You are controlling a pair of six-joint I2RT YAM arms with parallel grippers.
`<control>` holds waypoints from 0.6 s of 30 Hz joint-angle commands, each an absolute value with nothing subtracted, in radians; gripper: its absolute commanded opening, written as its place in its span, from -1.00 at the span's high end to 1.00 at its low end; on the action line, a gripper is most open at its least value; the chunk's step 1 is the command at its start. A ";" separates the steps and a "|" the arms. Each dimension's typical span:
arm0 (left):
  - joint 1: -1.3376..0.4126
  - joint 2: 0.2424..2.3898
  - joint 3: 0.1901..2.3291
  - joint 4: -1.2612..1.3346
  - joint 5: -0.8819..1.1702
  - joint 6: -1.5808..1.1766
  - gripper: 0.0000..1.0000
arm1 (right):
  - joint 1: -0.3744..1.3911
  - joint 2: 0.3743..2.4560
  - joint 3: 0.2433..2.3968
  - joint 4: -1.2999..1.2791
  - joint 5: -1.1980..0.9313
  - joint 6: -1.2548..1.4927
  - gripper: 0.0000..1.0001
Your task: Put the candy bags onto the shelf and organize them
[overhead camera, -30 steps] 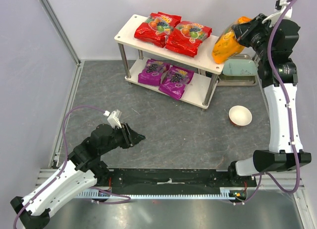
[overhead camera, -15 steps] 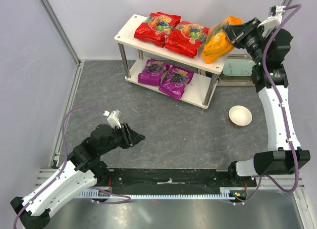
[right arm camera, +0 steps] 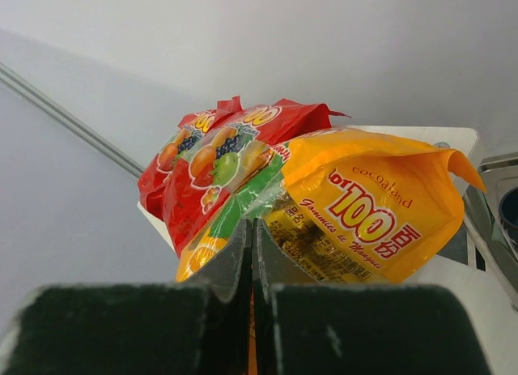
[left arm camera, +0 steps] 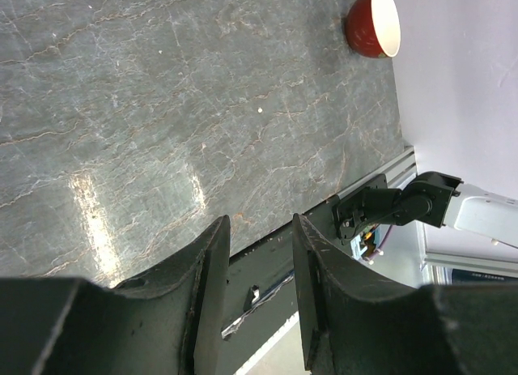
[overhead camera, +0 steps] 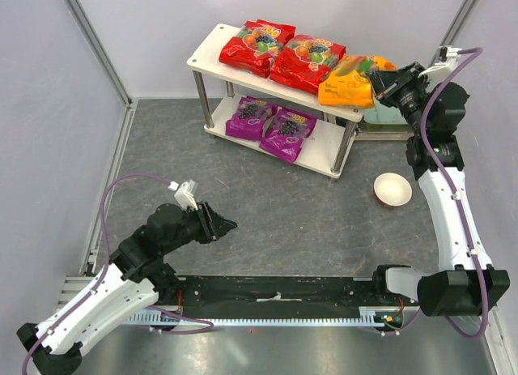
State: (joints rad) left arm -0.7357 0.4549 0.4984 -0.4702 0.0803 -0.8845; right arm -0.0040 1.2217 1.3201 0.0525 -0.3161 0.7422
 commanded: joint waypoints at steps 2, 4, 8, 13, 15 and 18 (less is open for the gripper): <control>-0.738 0.460 0.518 -0.456 0.078 -0.891 0.13 | -0.025 1.218 1.299 0.002 -0.340 0.704 1.00; -0.738 0.463 0.518 -0.457 0.078 -0.890 0.13 | -0.035 1.247 1.304 0.002 -0.380 0.706 1.00; -0.738 0.465 0.520 -0.457 0.078 -0.887 0.13 | -0.037 1.301 1.322 0.002 -0.452 0.701 1.00; -0.738 0.474 0.522 -0.456 0.080 -0.887 0.13 | -0.037 1.356 1.370 -0.029 -0.506 0.673 1.00; -0.738 0.477 0.523 -0.456 0.077 -0.887 0.13 | -0.037 1.364 1.377 -0.031 -0.503 0.672 1.00; -0.738 0.480 0.525 -0.453 0.078 -0.885 0.13 | -0.037 1.368 1.384 -0.028 -0.496 0.676 1.00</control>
